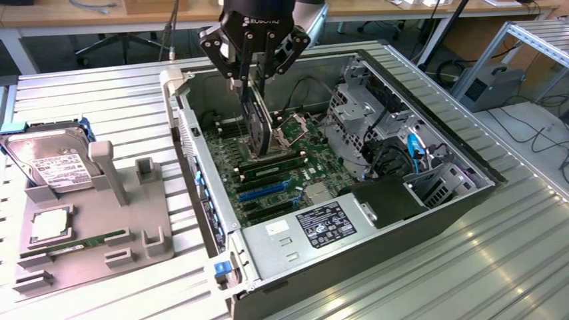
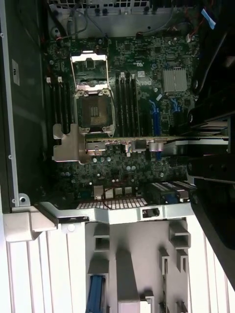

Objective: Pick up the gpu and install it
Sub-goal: 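Pick up the gpu and move the gpu toward the slot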

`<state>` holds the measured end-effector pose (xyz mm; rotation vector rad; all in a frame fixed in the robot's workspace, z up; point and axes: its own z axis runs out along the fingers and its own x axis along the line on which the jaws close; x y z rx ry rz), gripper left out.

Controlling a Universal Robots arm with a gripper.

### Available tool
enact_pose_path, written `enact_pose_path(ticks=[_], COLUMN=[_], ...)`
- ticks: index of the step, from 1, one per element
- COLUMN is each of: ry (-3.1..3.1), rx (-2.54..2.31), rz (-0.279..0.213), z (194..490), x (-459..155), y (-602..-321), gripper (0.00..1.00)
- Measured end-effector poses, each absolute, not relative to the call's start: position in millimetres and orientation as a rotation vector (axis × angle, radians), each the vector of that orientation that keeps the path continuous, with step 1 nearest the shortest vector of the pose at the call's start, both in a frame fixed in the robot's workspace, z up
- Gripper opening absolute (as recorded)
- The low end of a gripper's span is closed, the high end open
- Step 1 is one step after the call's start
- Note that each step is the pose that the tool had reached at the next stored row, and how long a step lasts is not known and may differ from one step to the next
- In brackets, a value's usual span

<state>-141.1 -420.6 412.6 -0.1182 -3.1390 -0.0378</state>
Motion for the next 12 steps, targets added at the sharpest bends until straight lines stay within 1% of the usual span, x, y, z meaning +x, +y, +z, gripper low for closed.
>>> enact_pose_path(ticks=[12], ry=[-3.139], rx=[-0.118], rz=[-0.036], z=[410], x=[-119], y=[-421], gripper=[0.27])
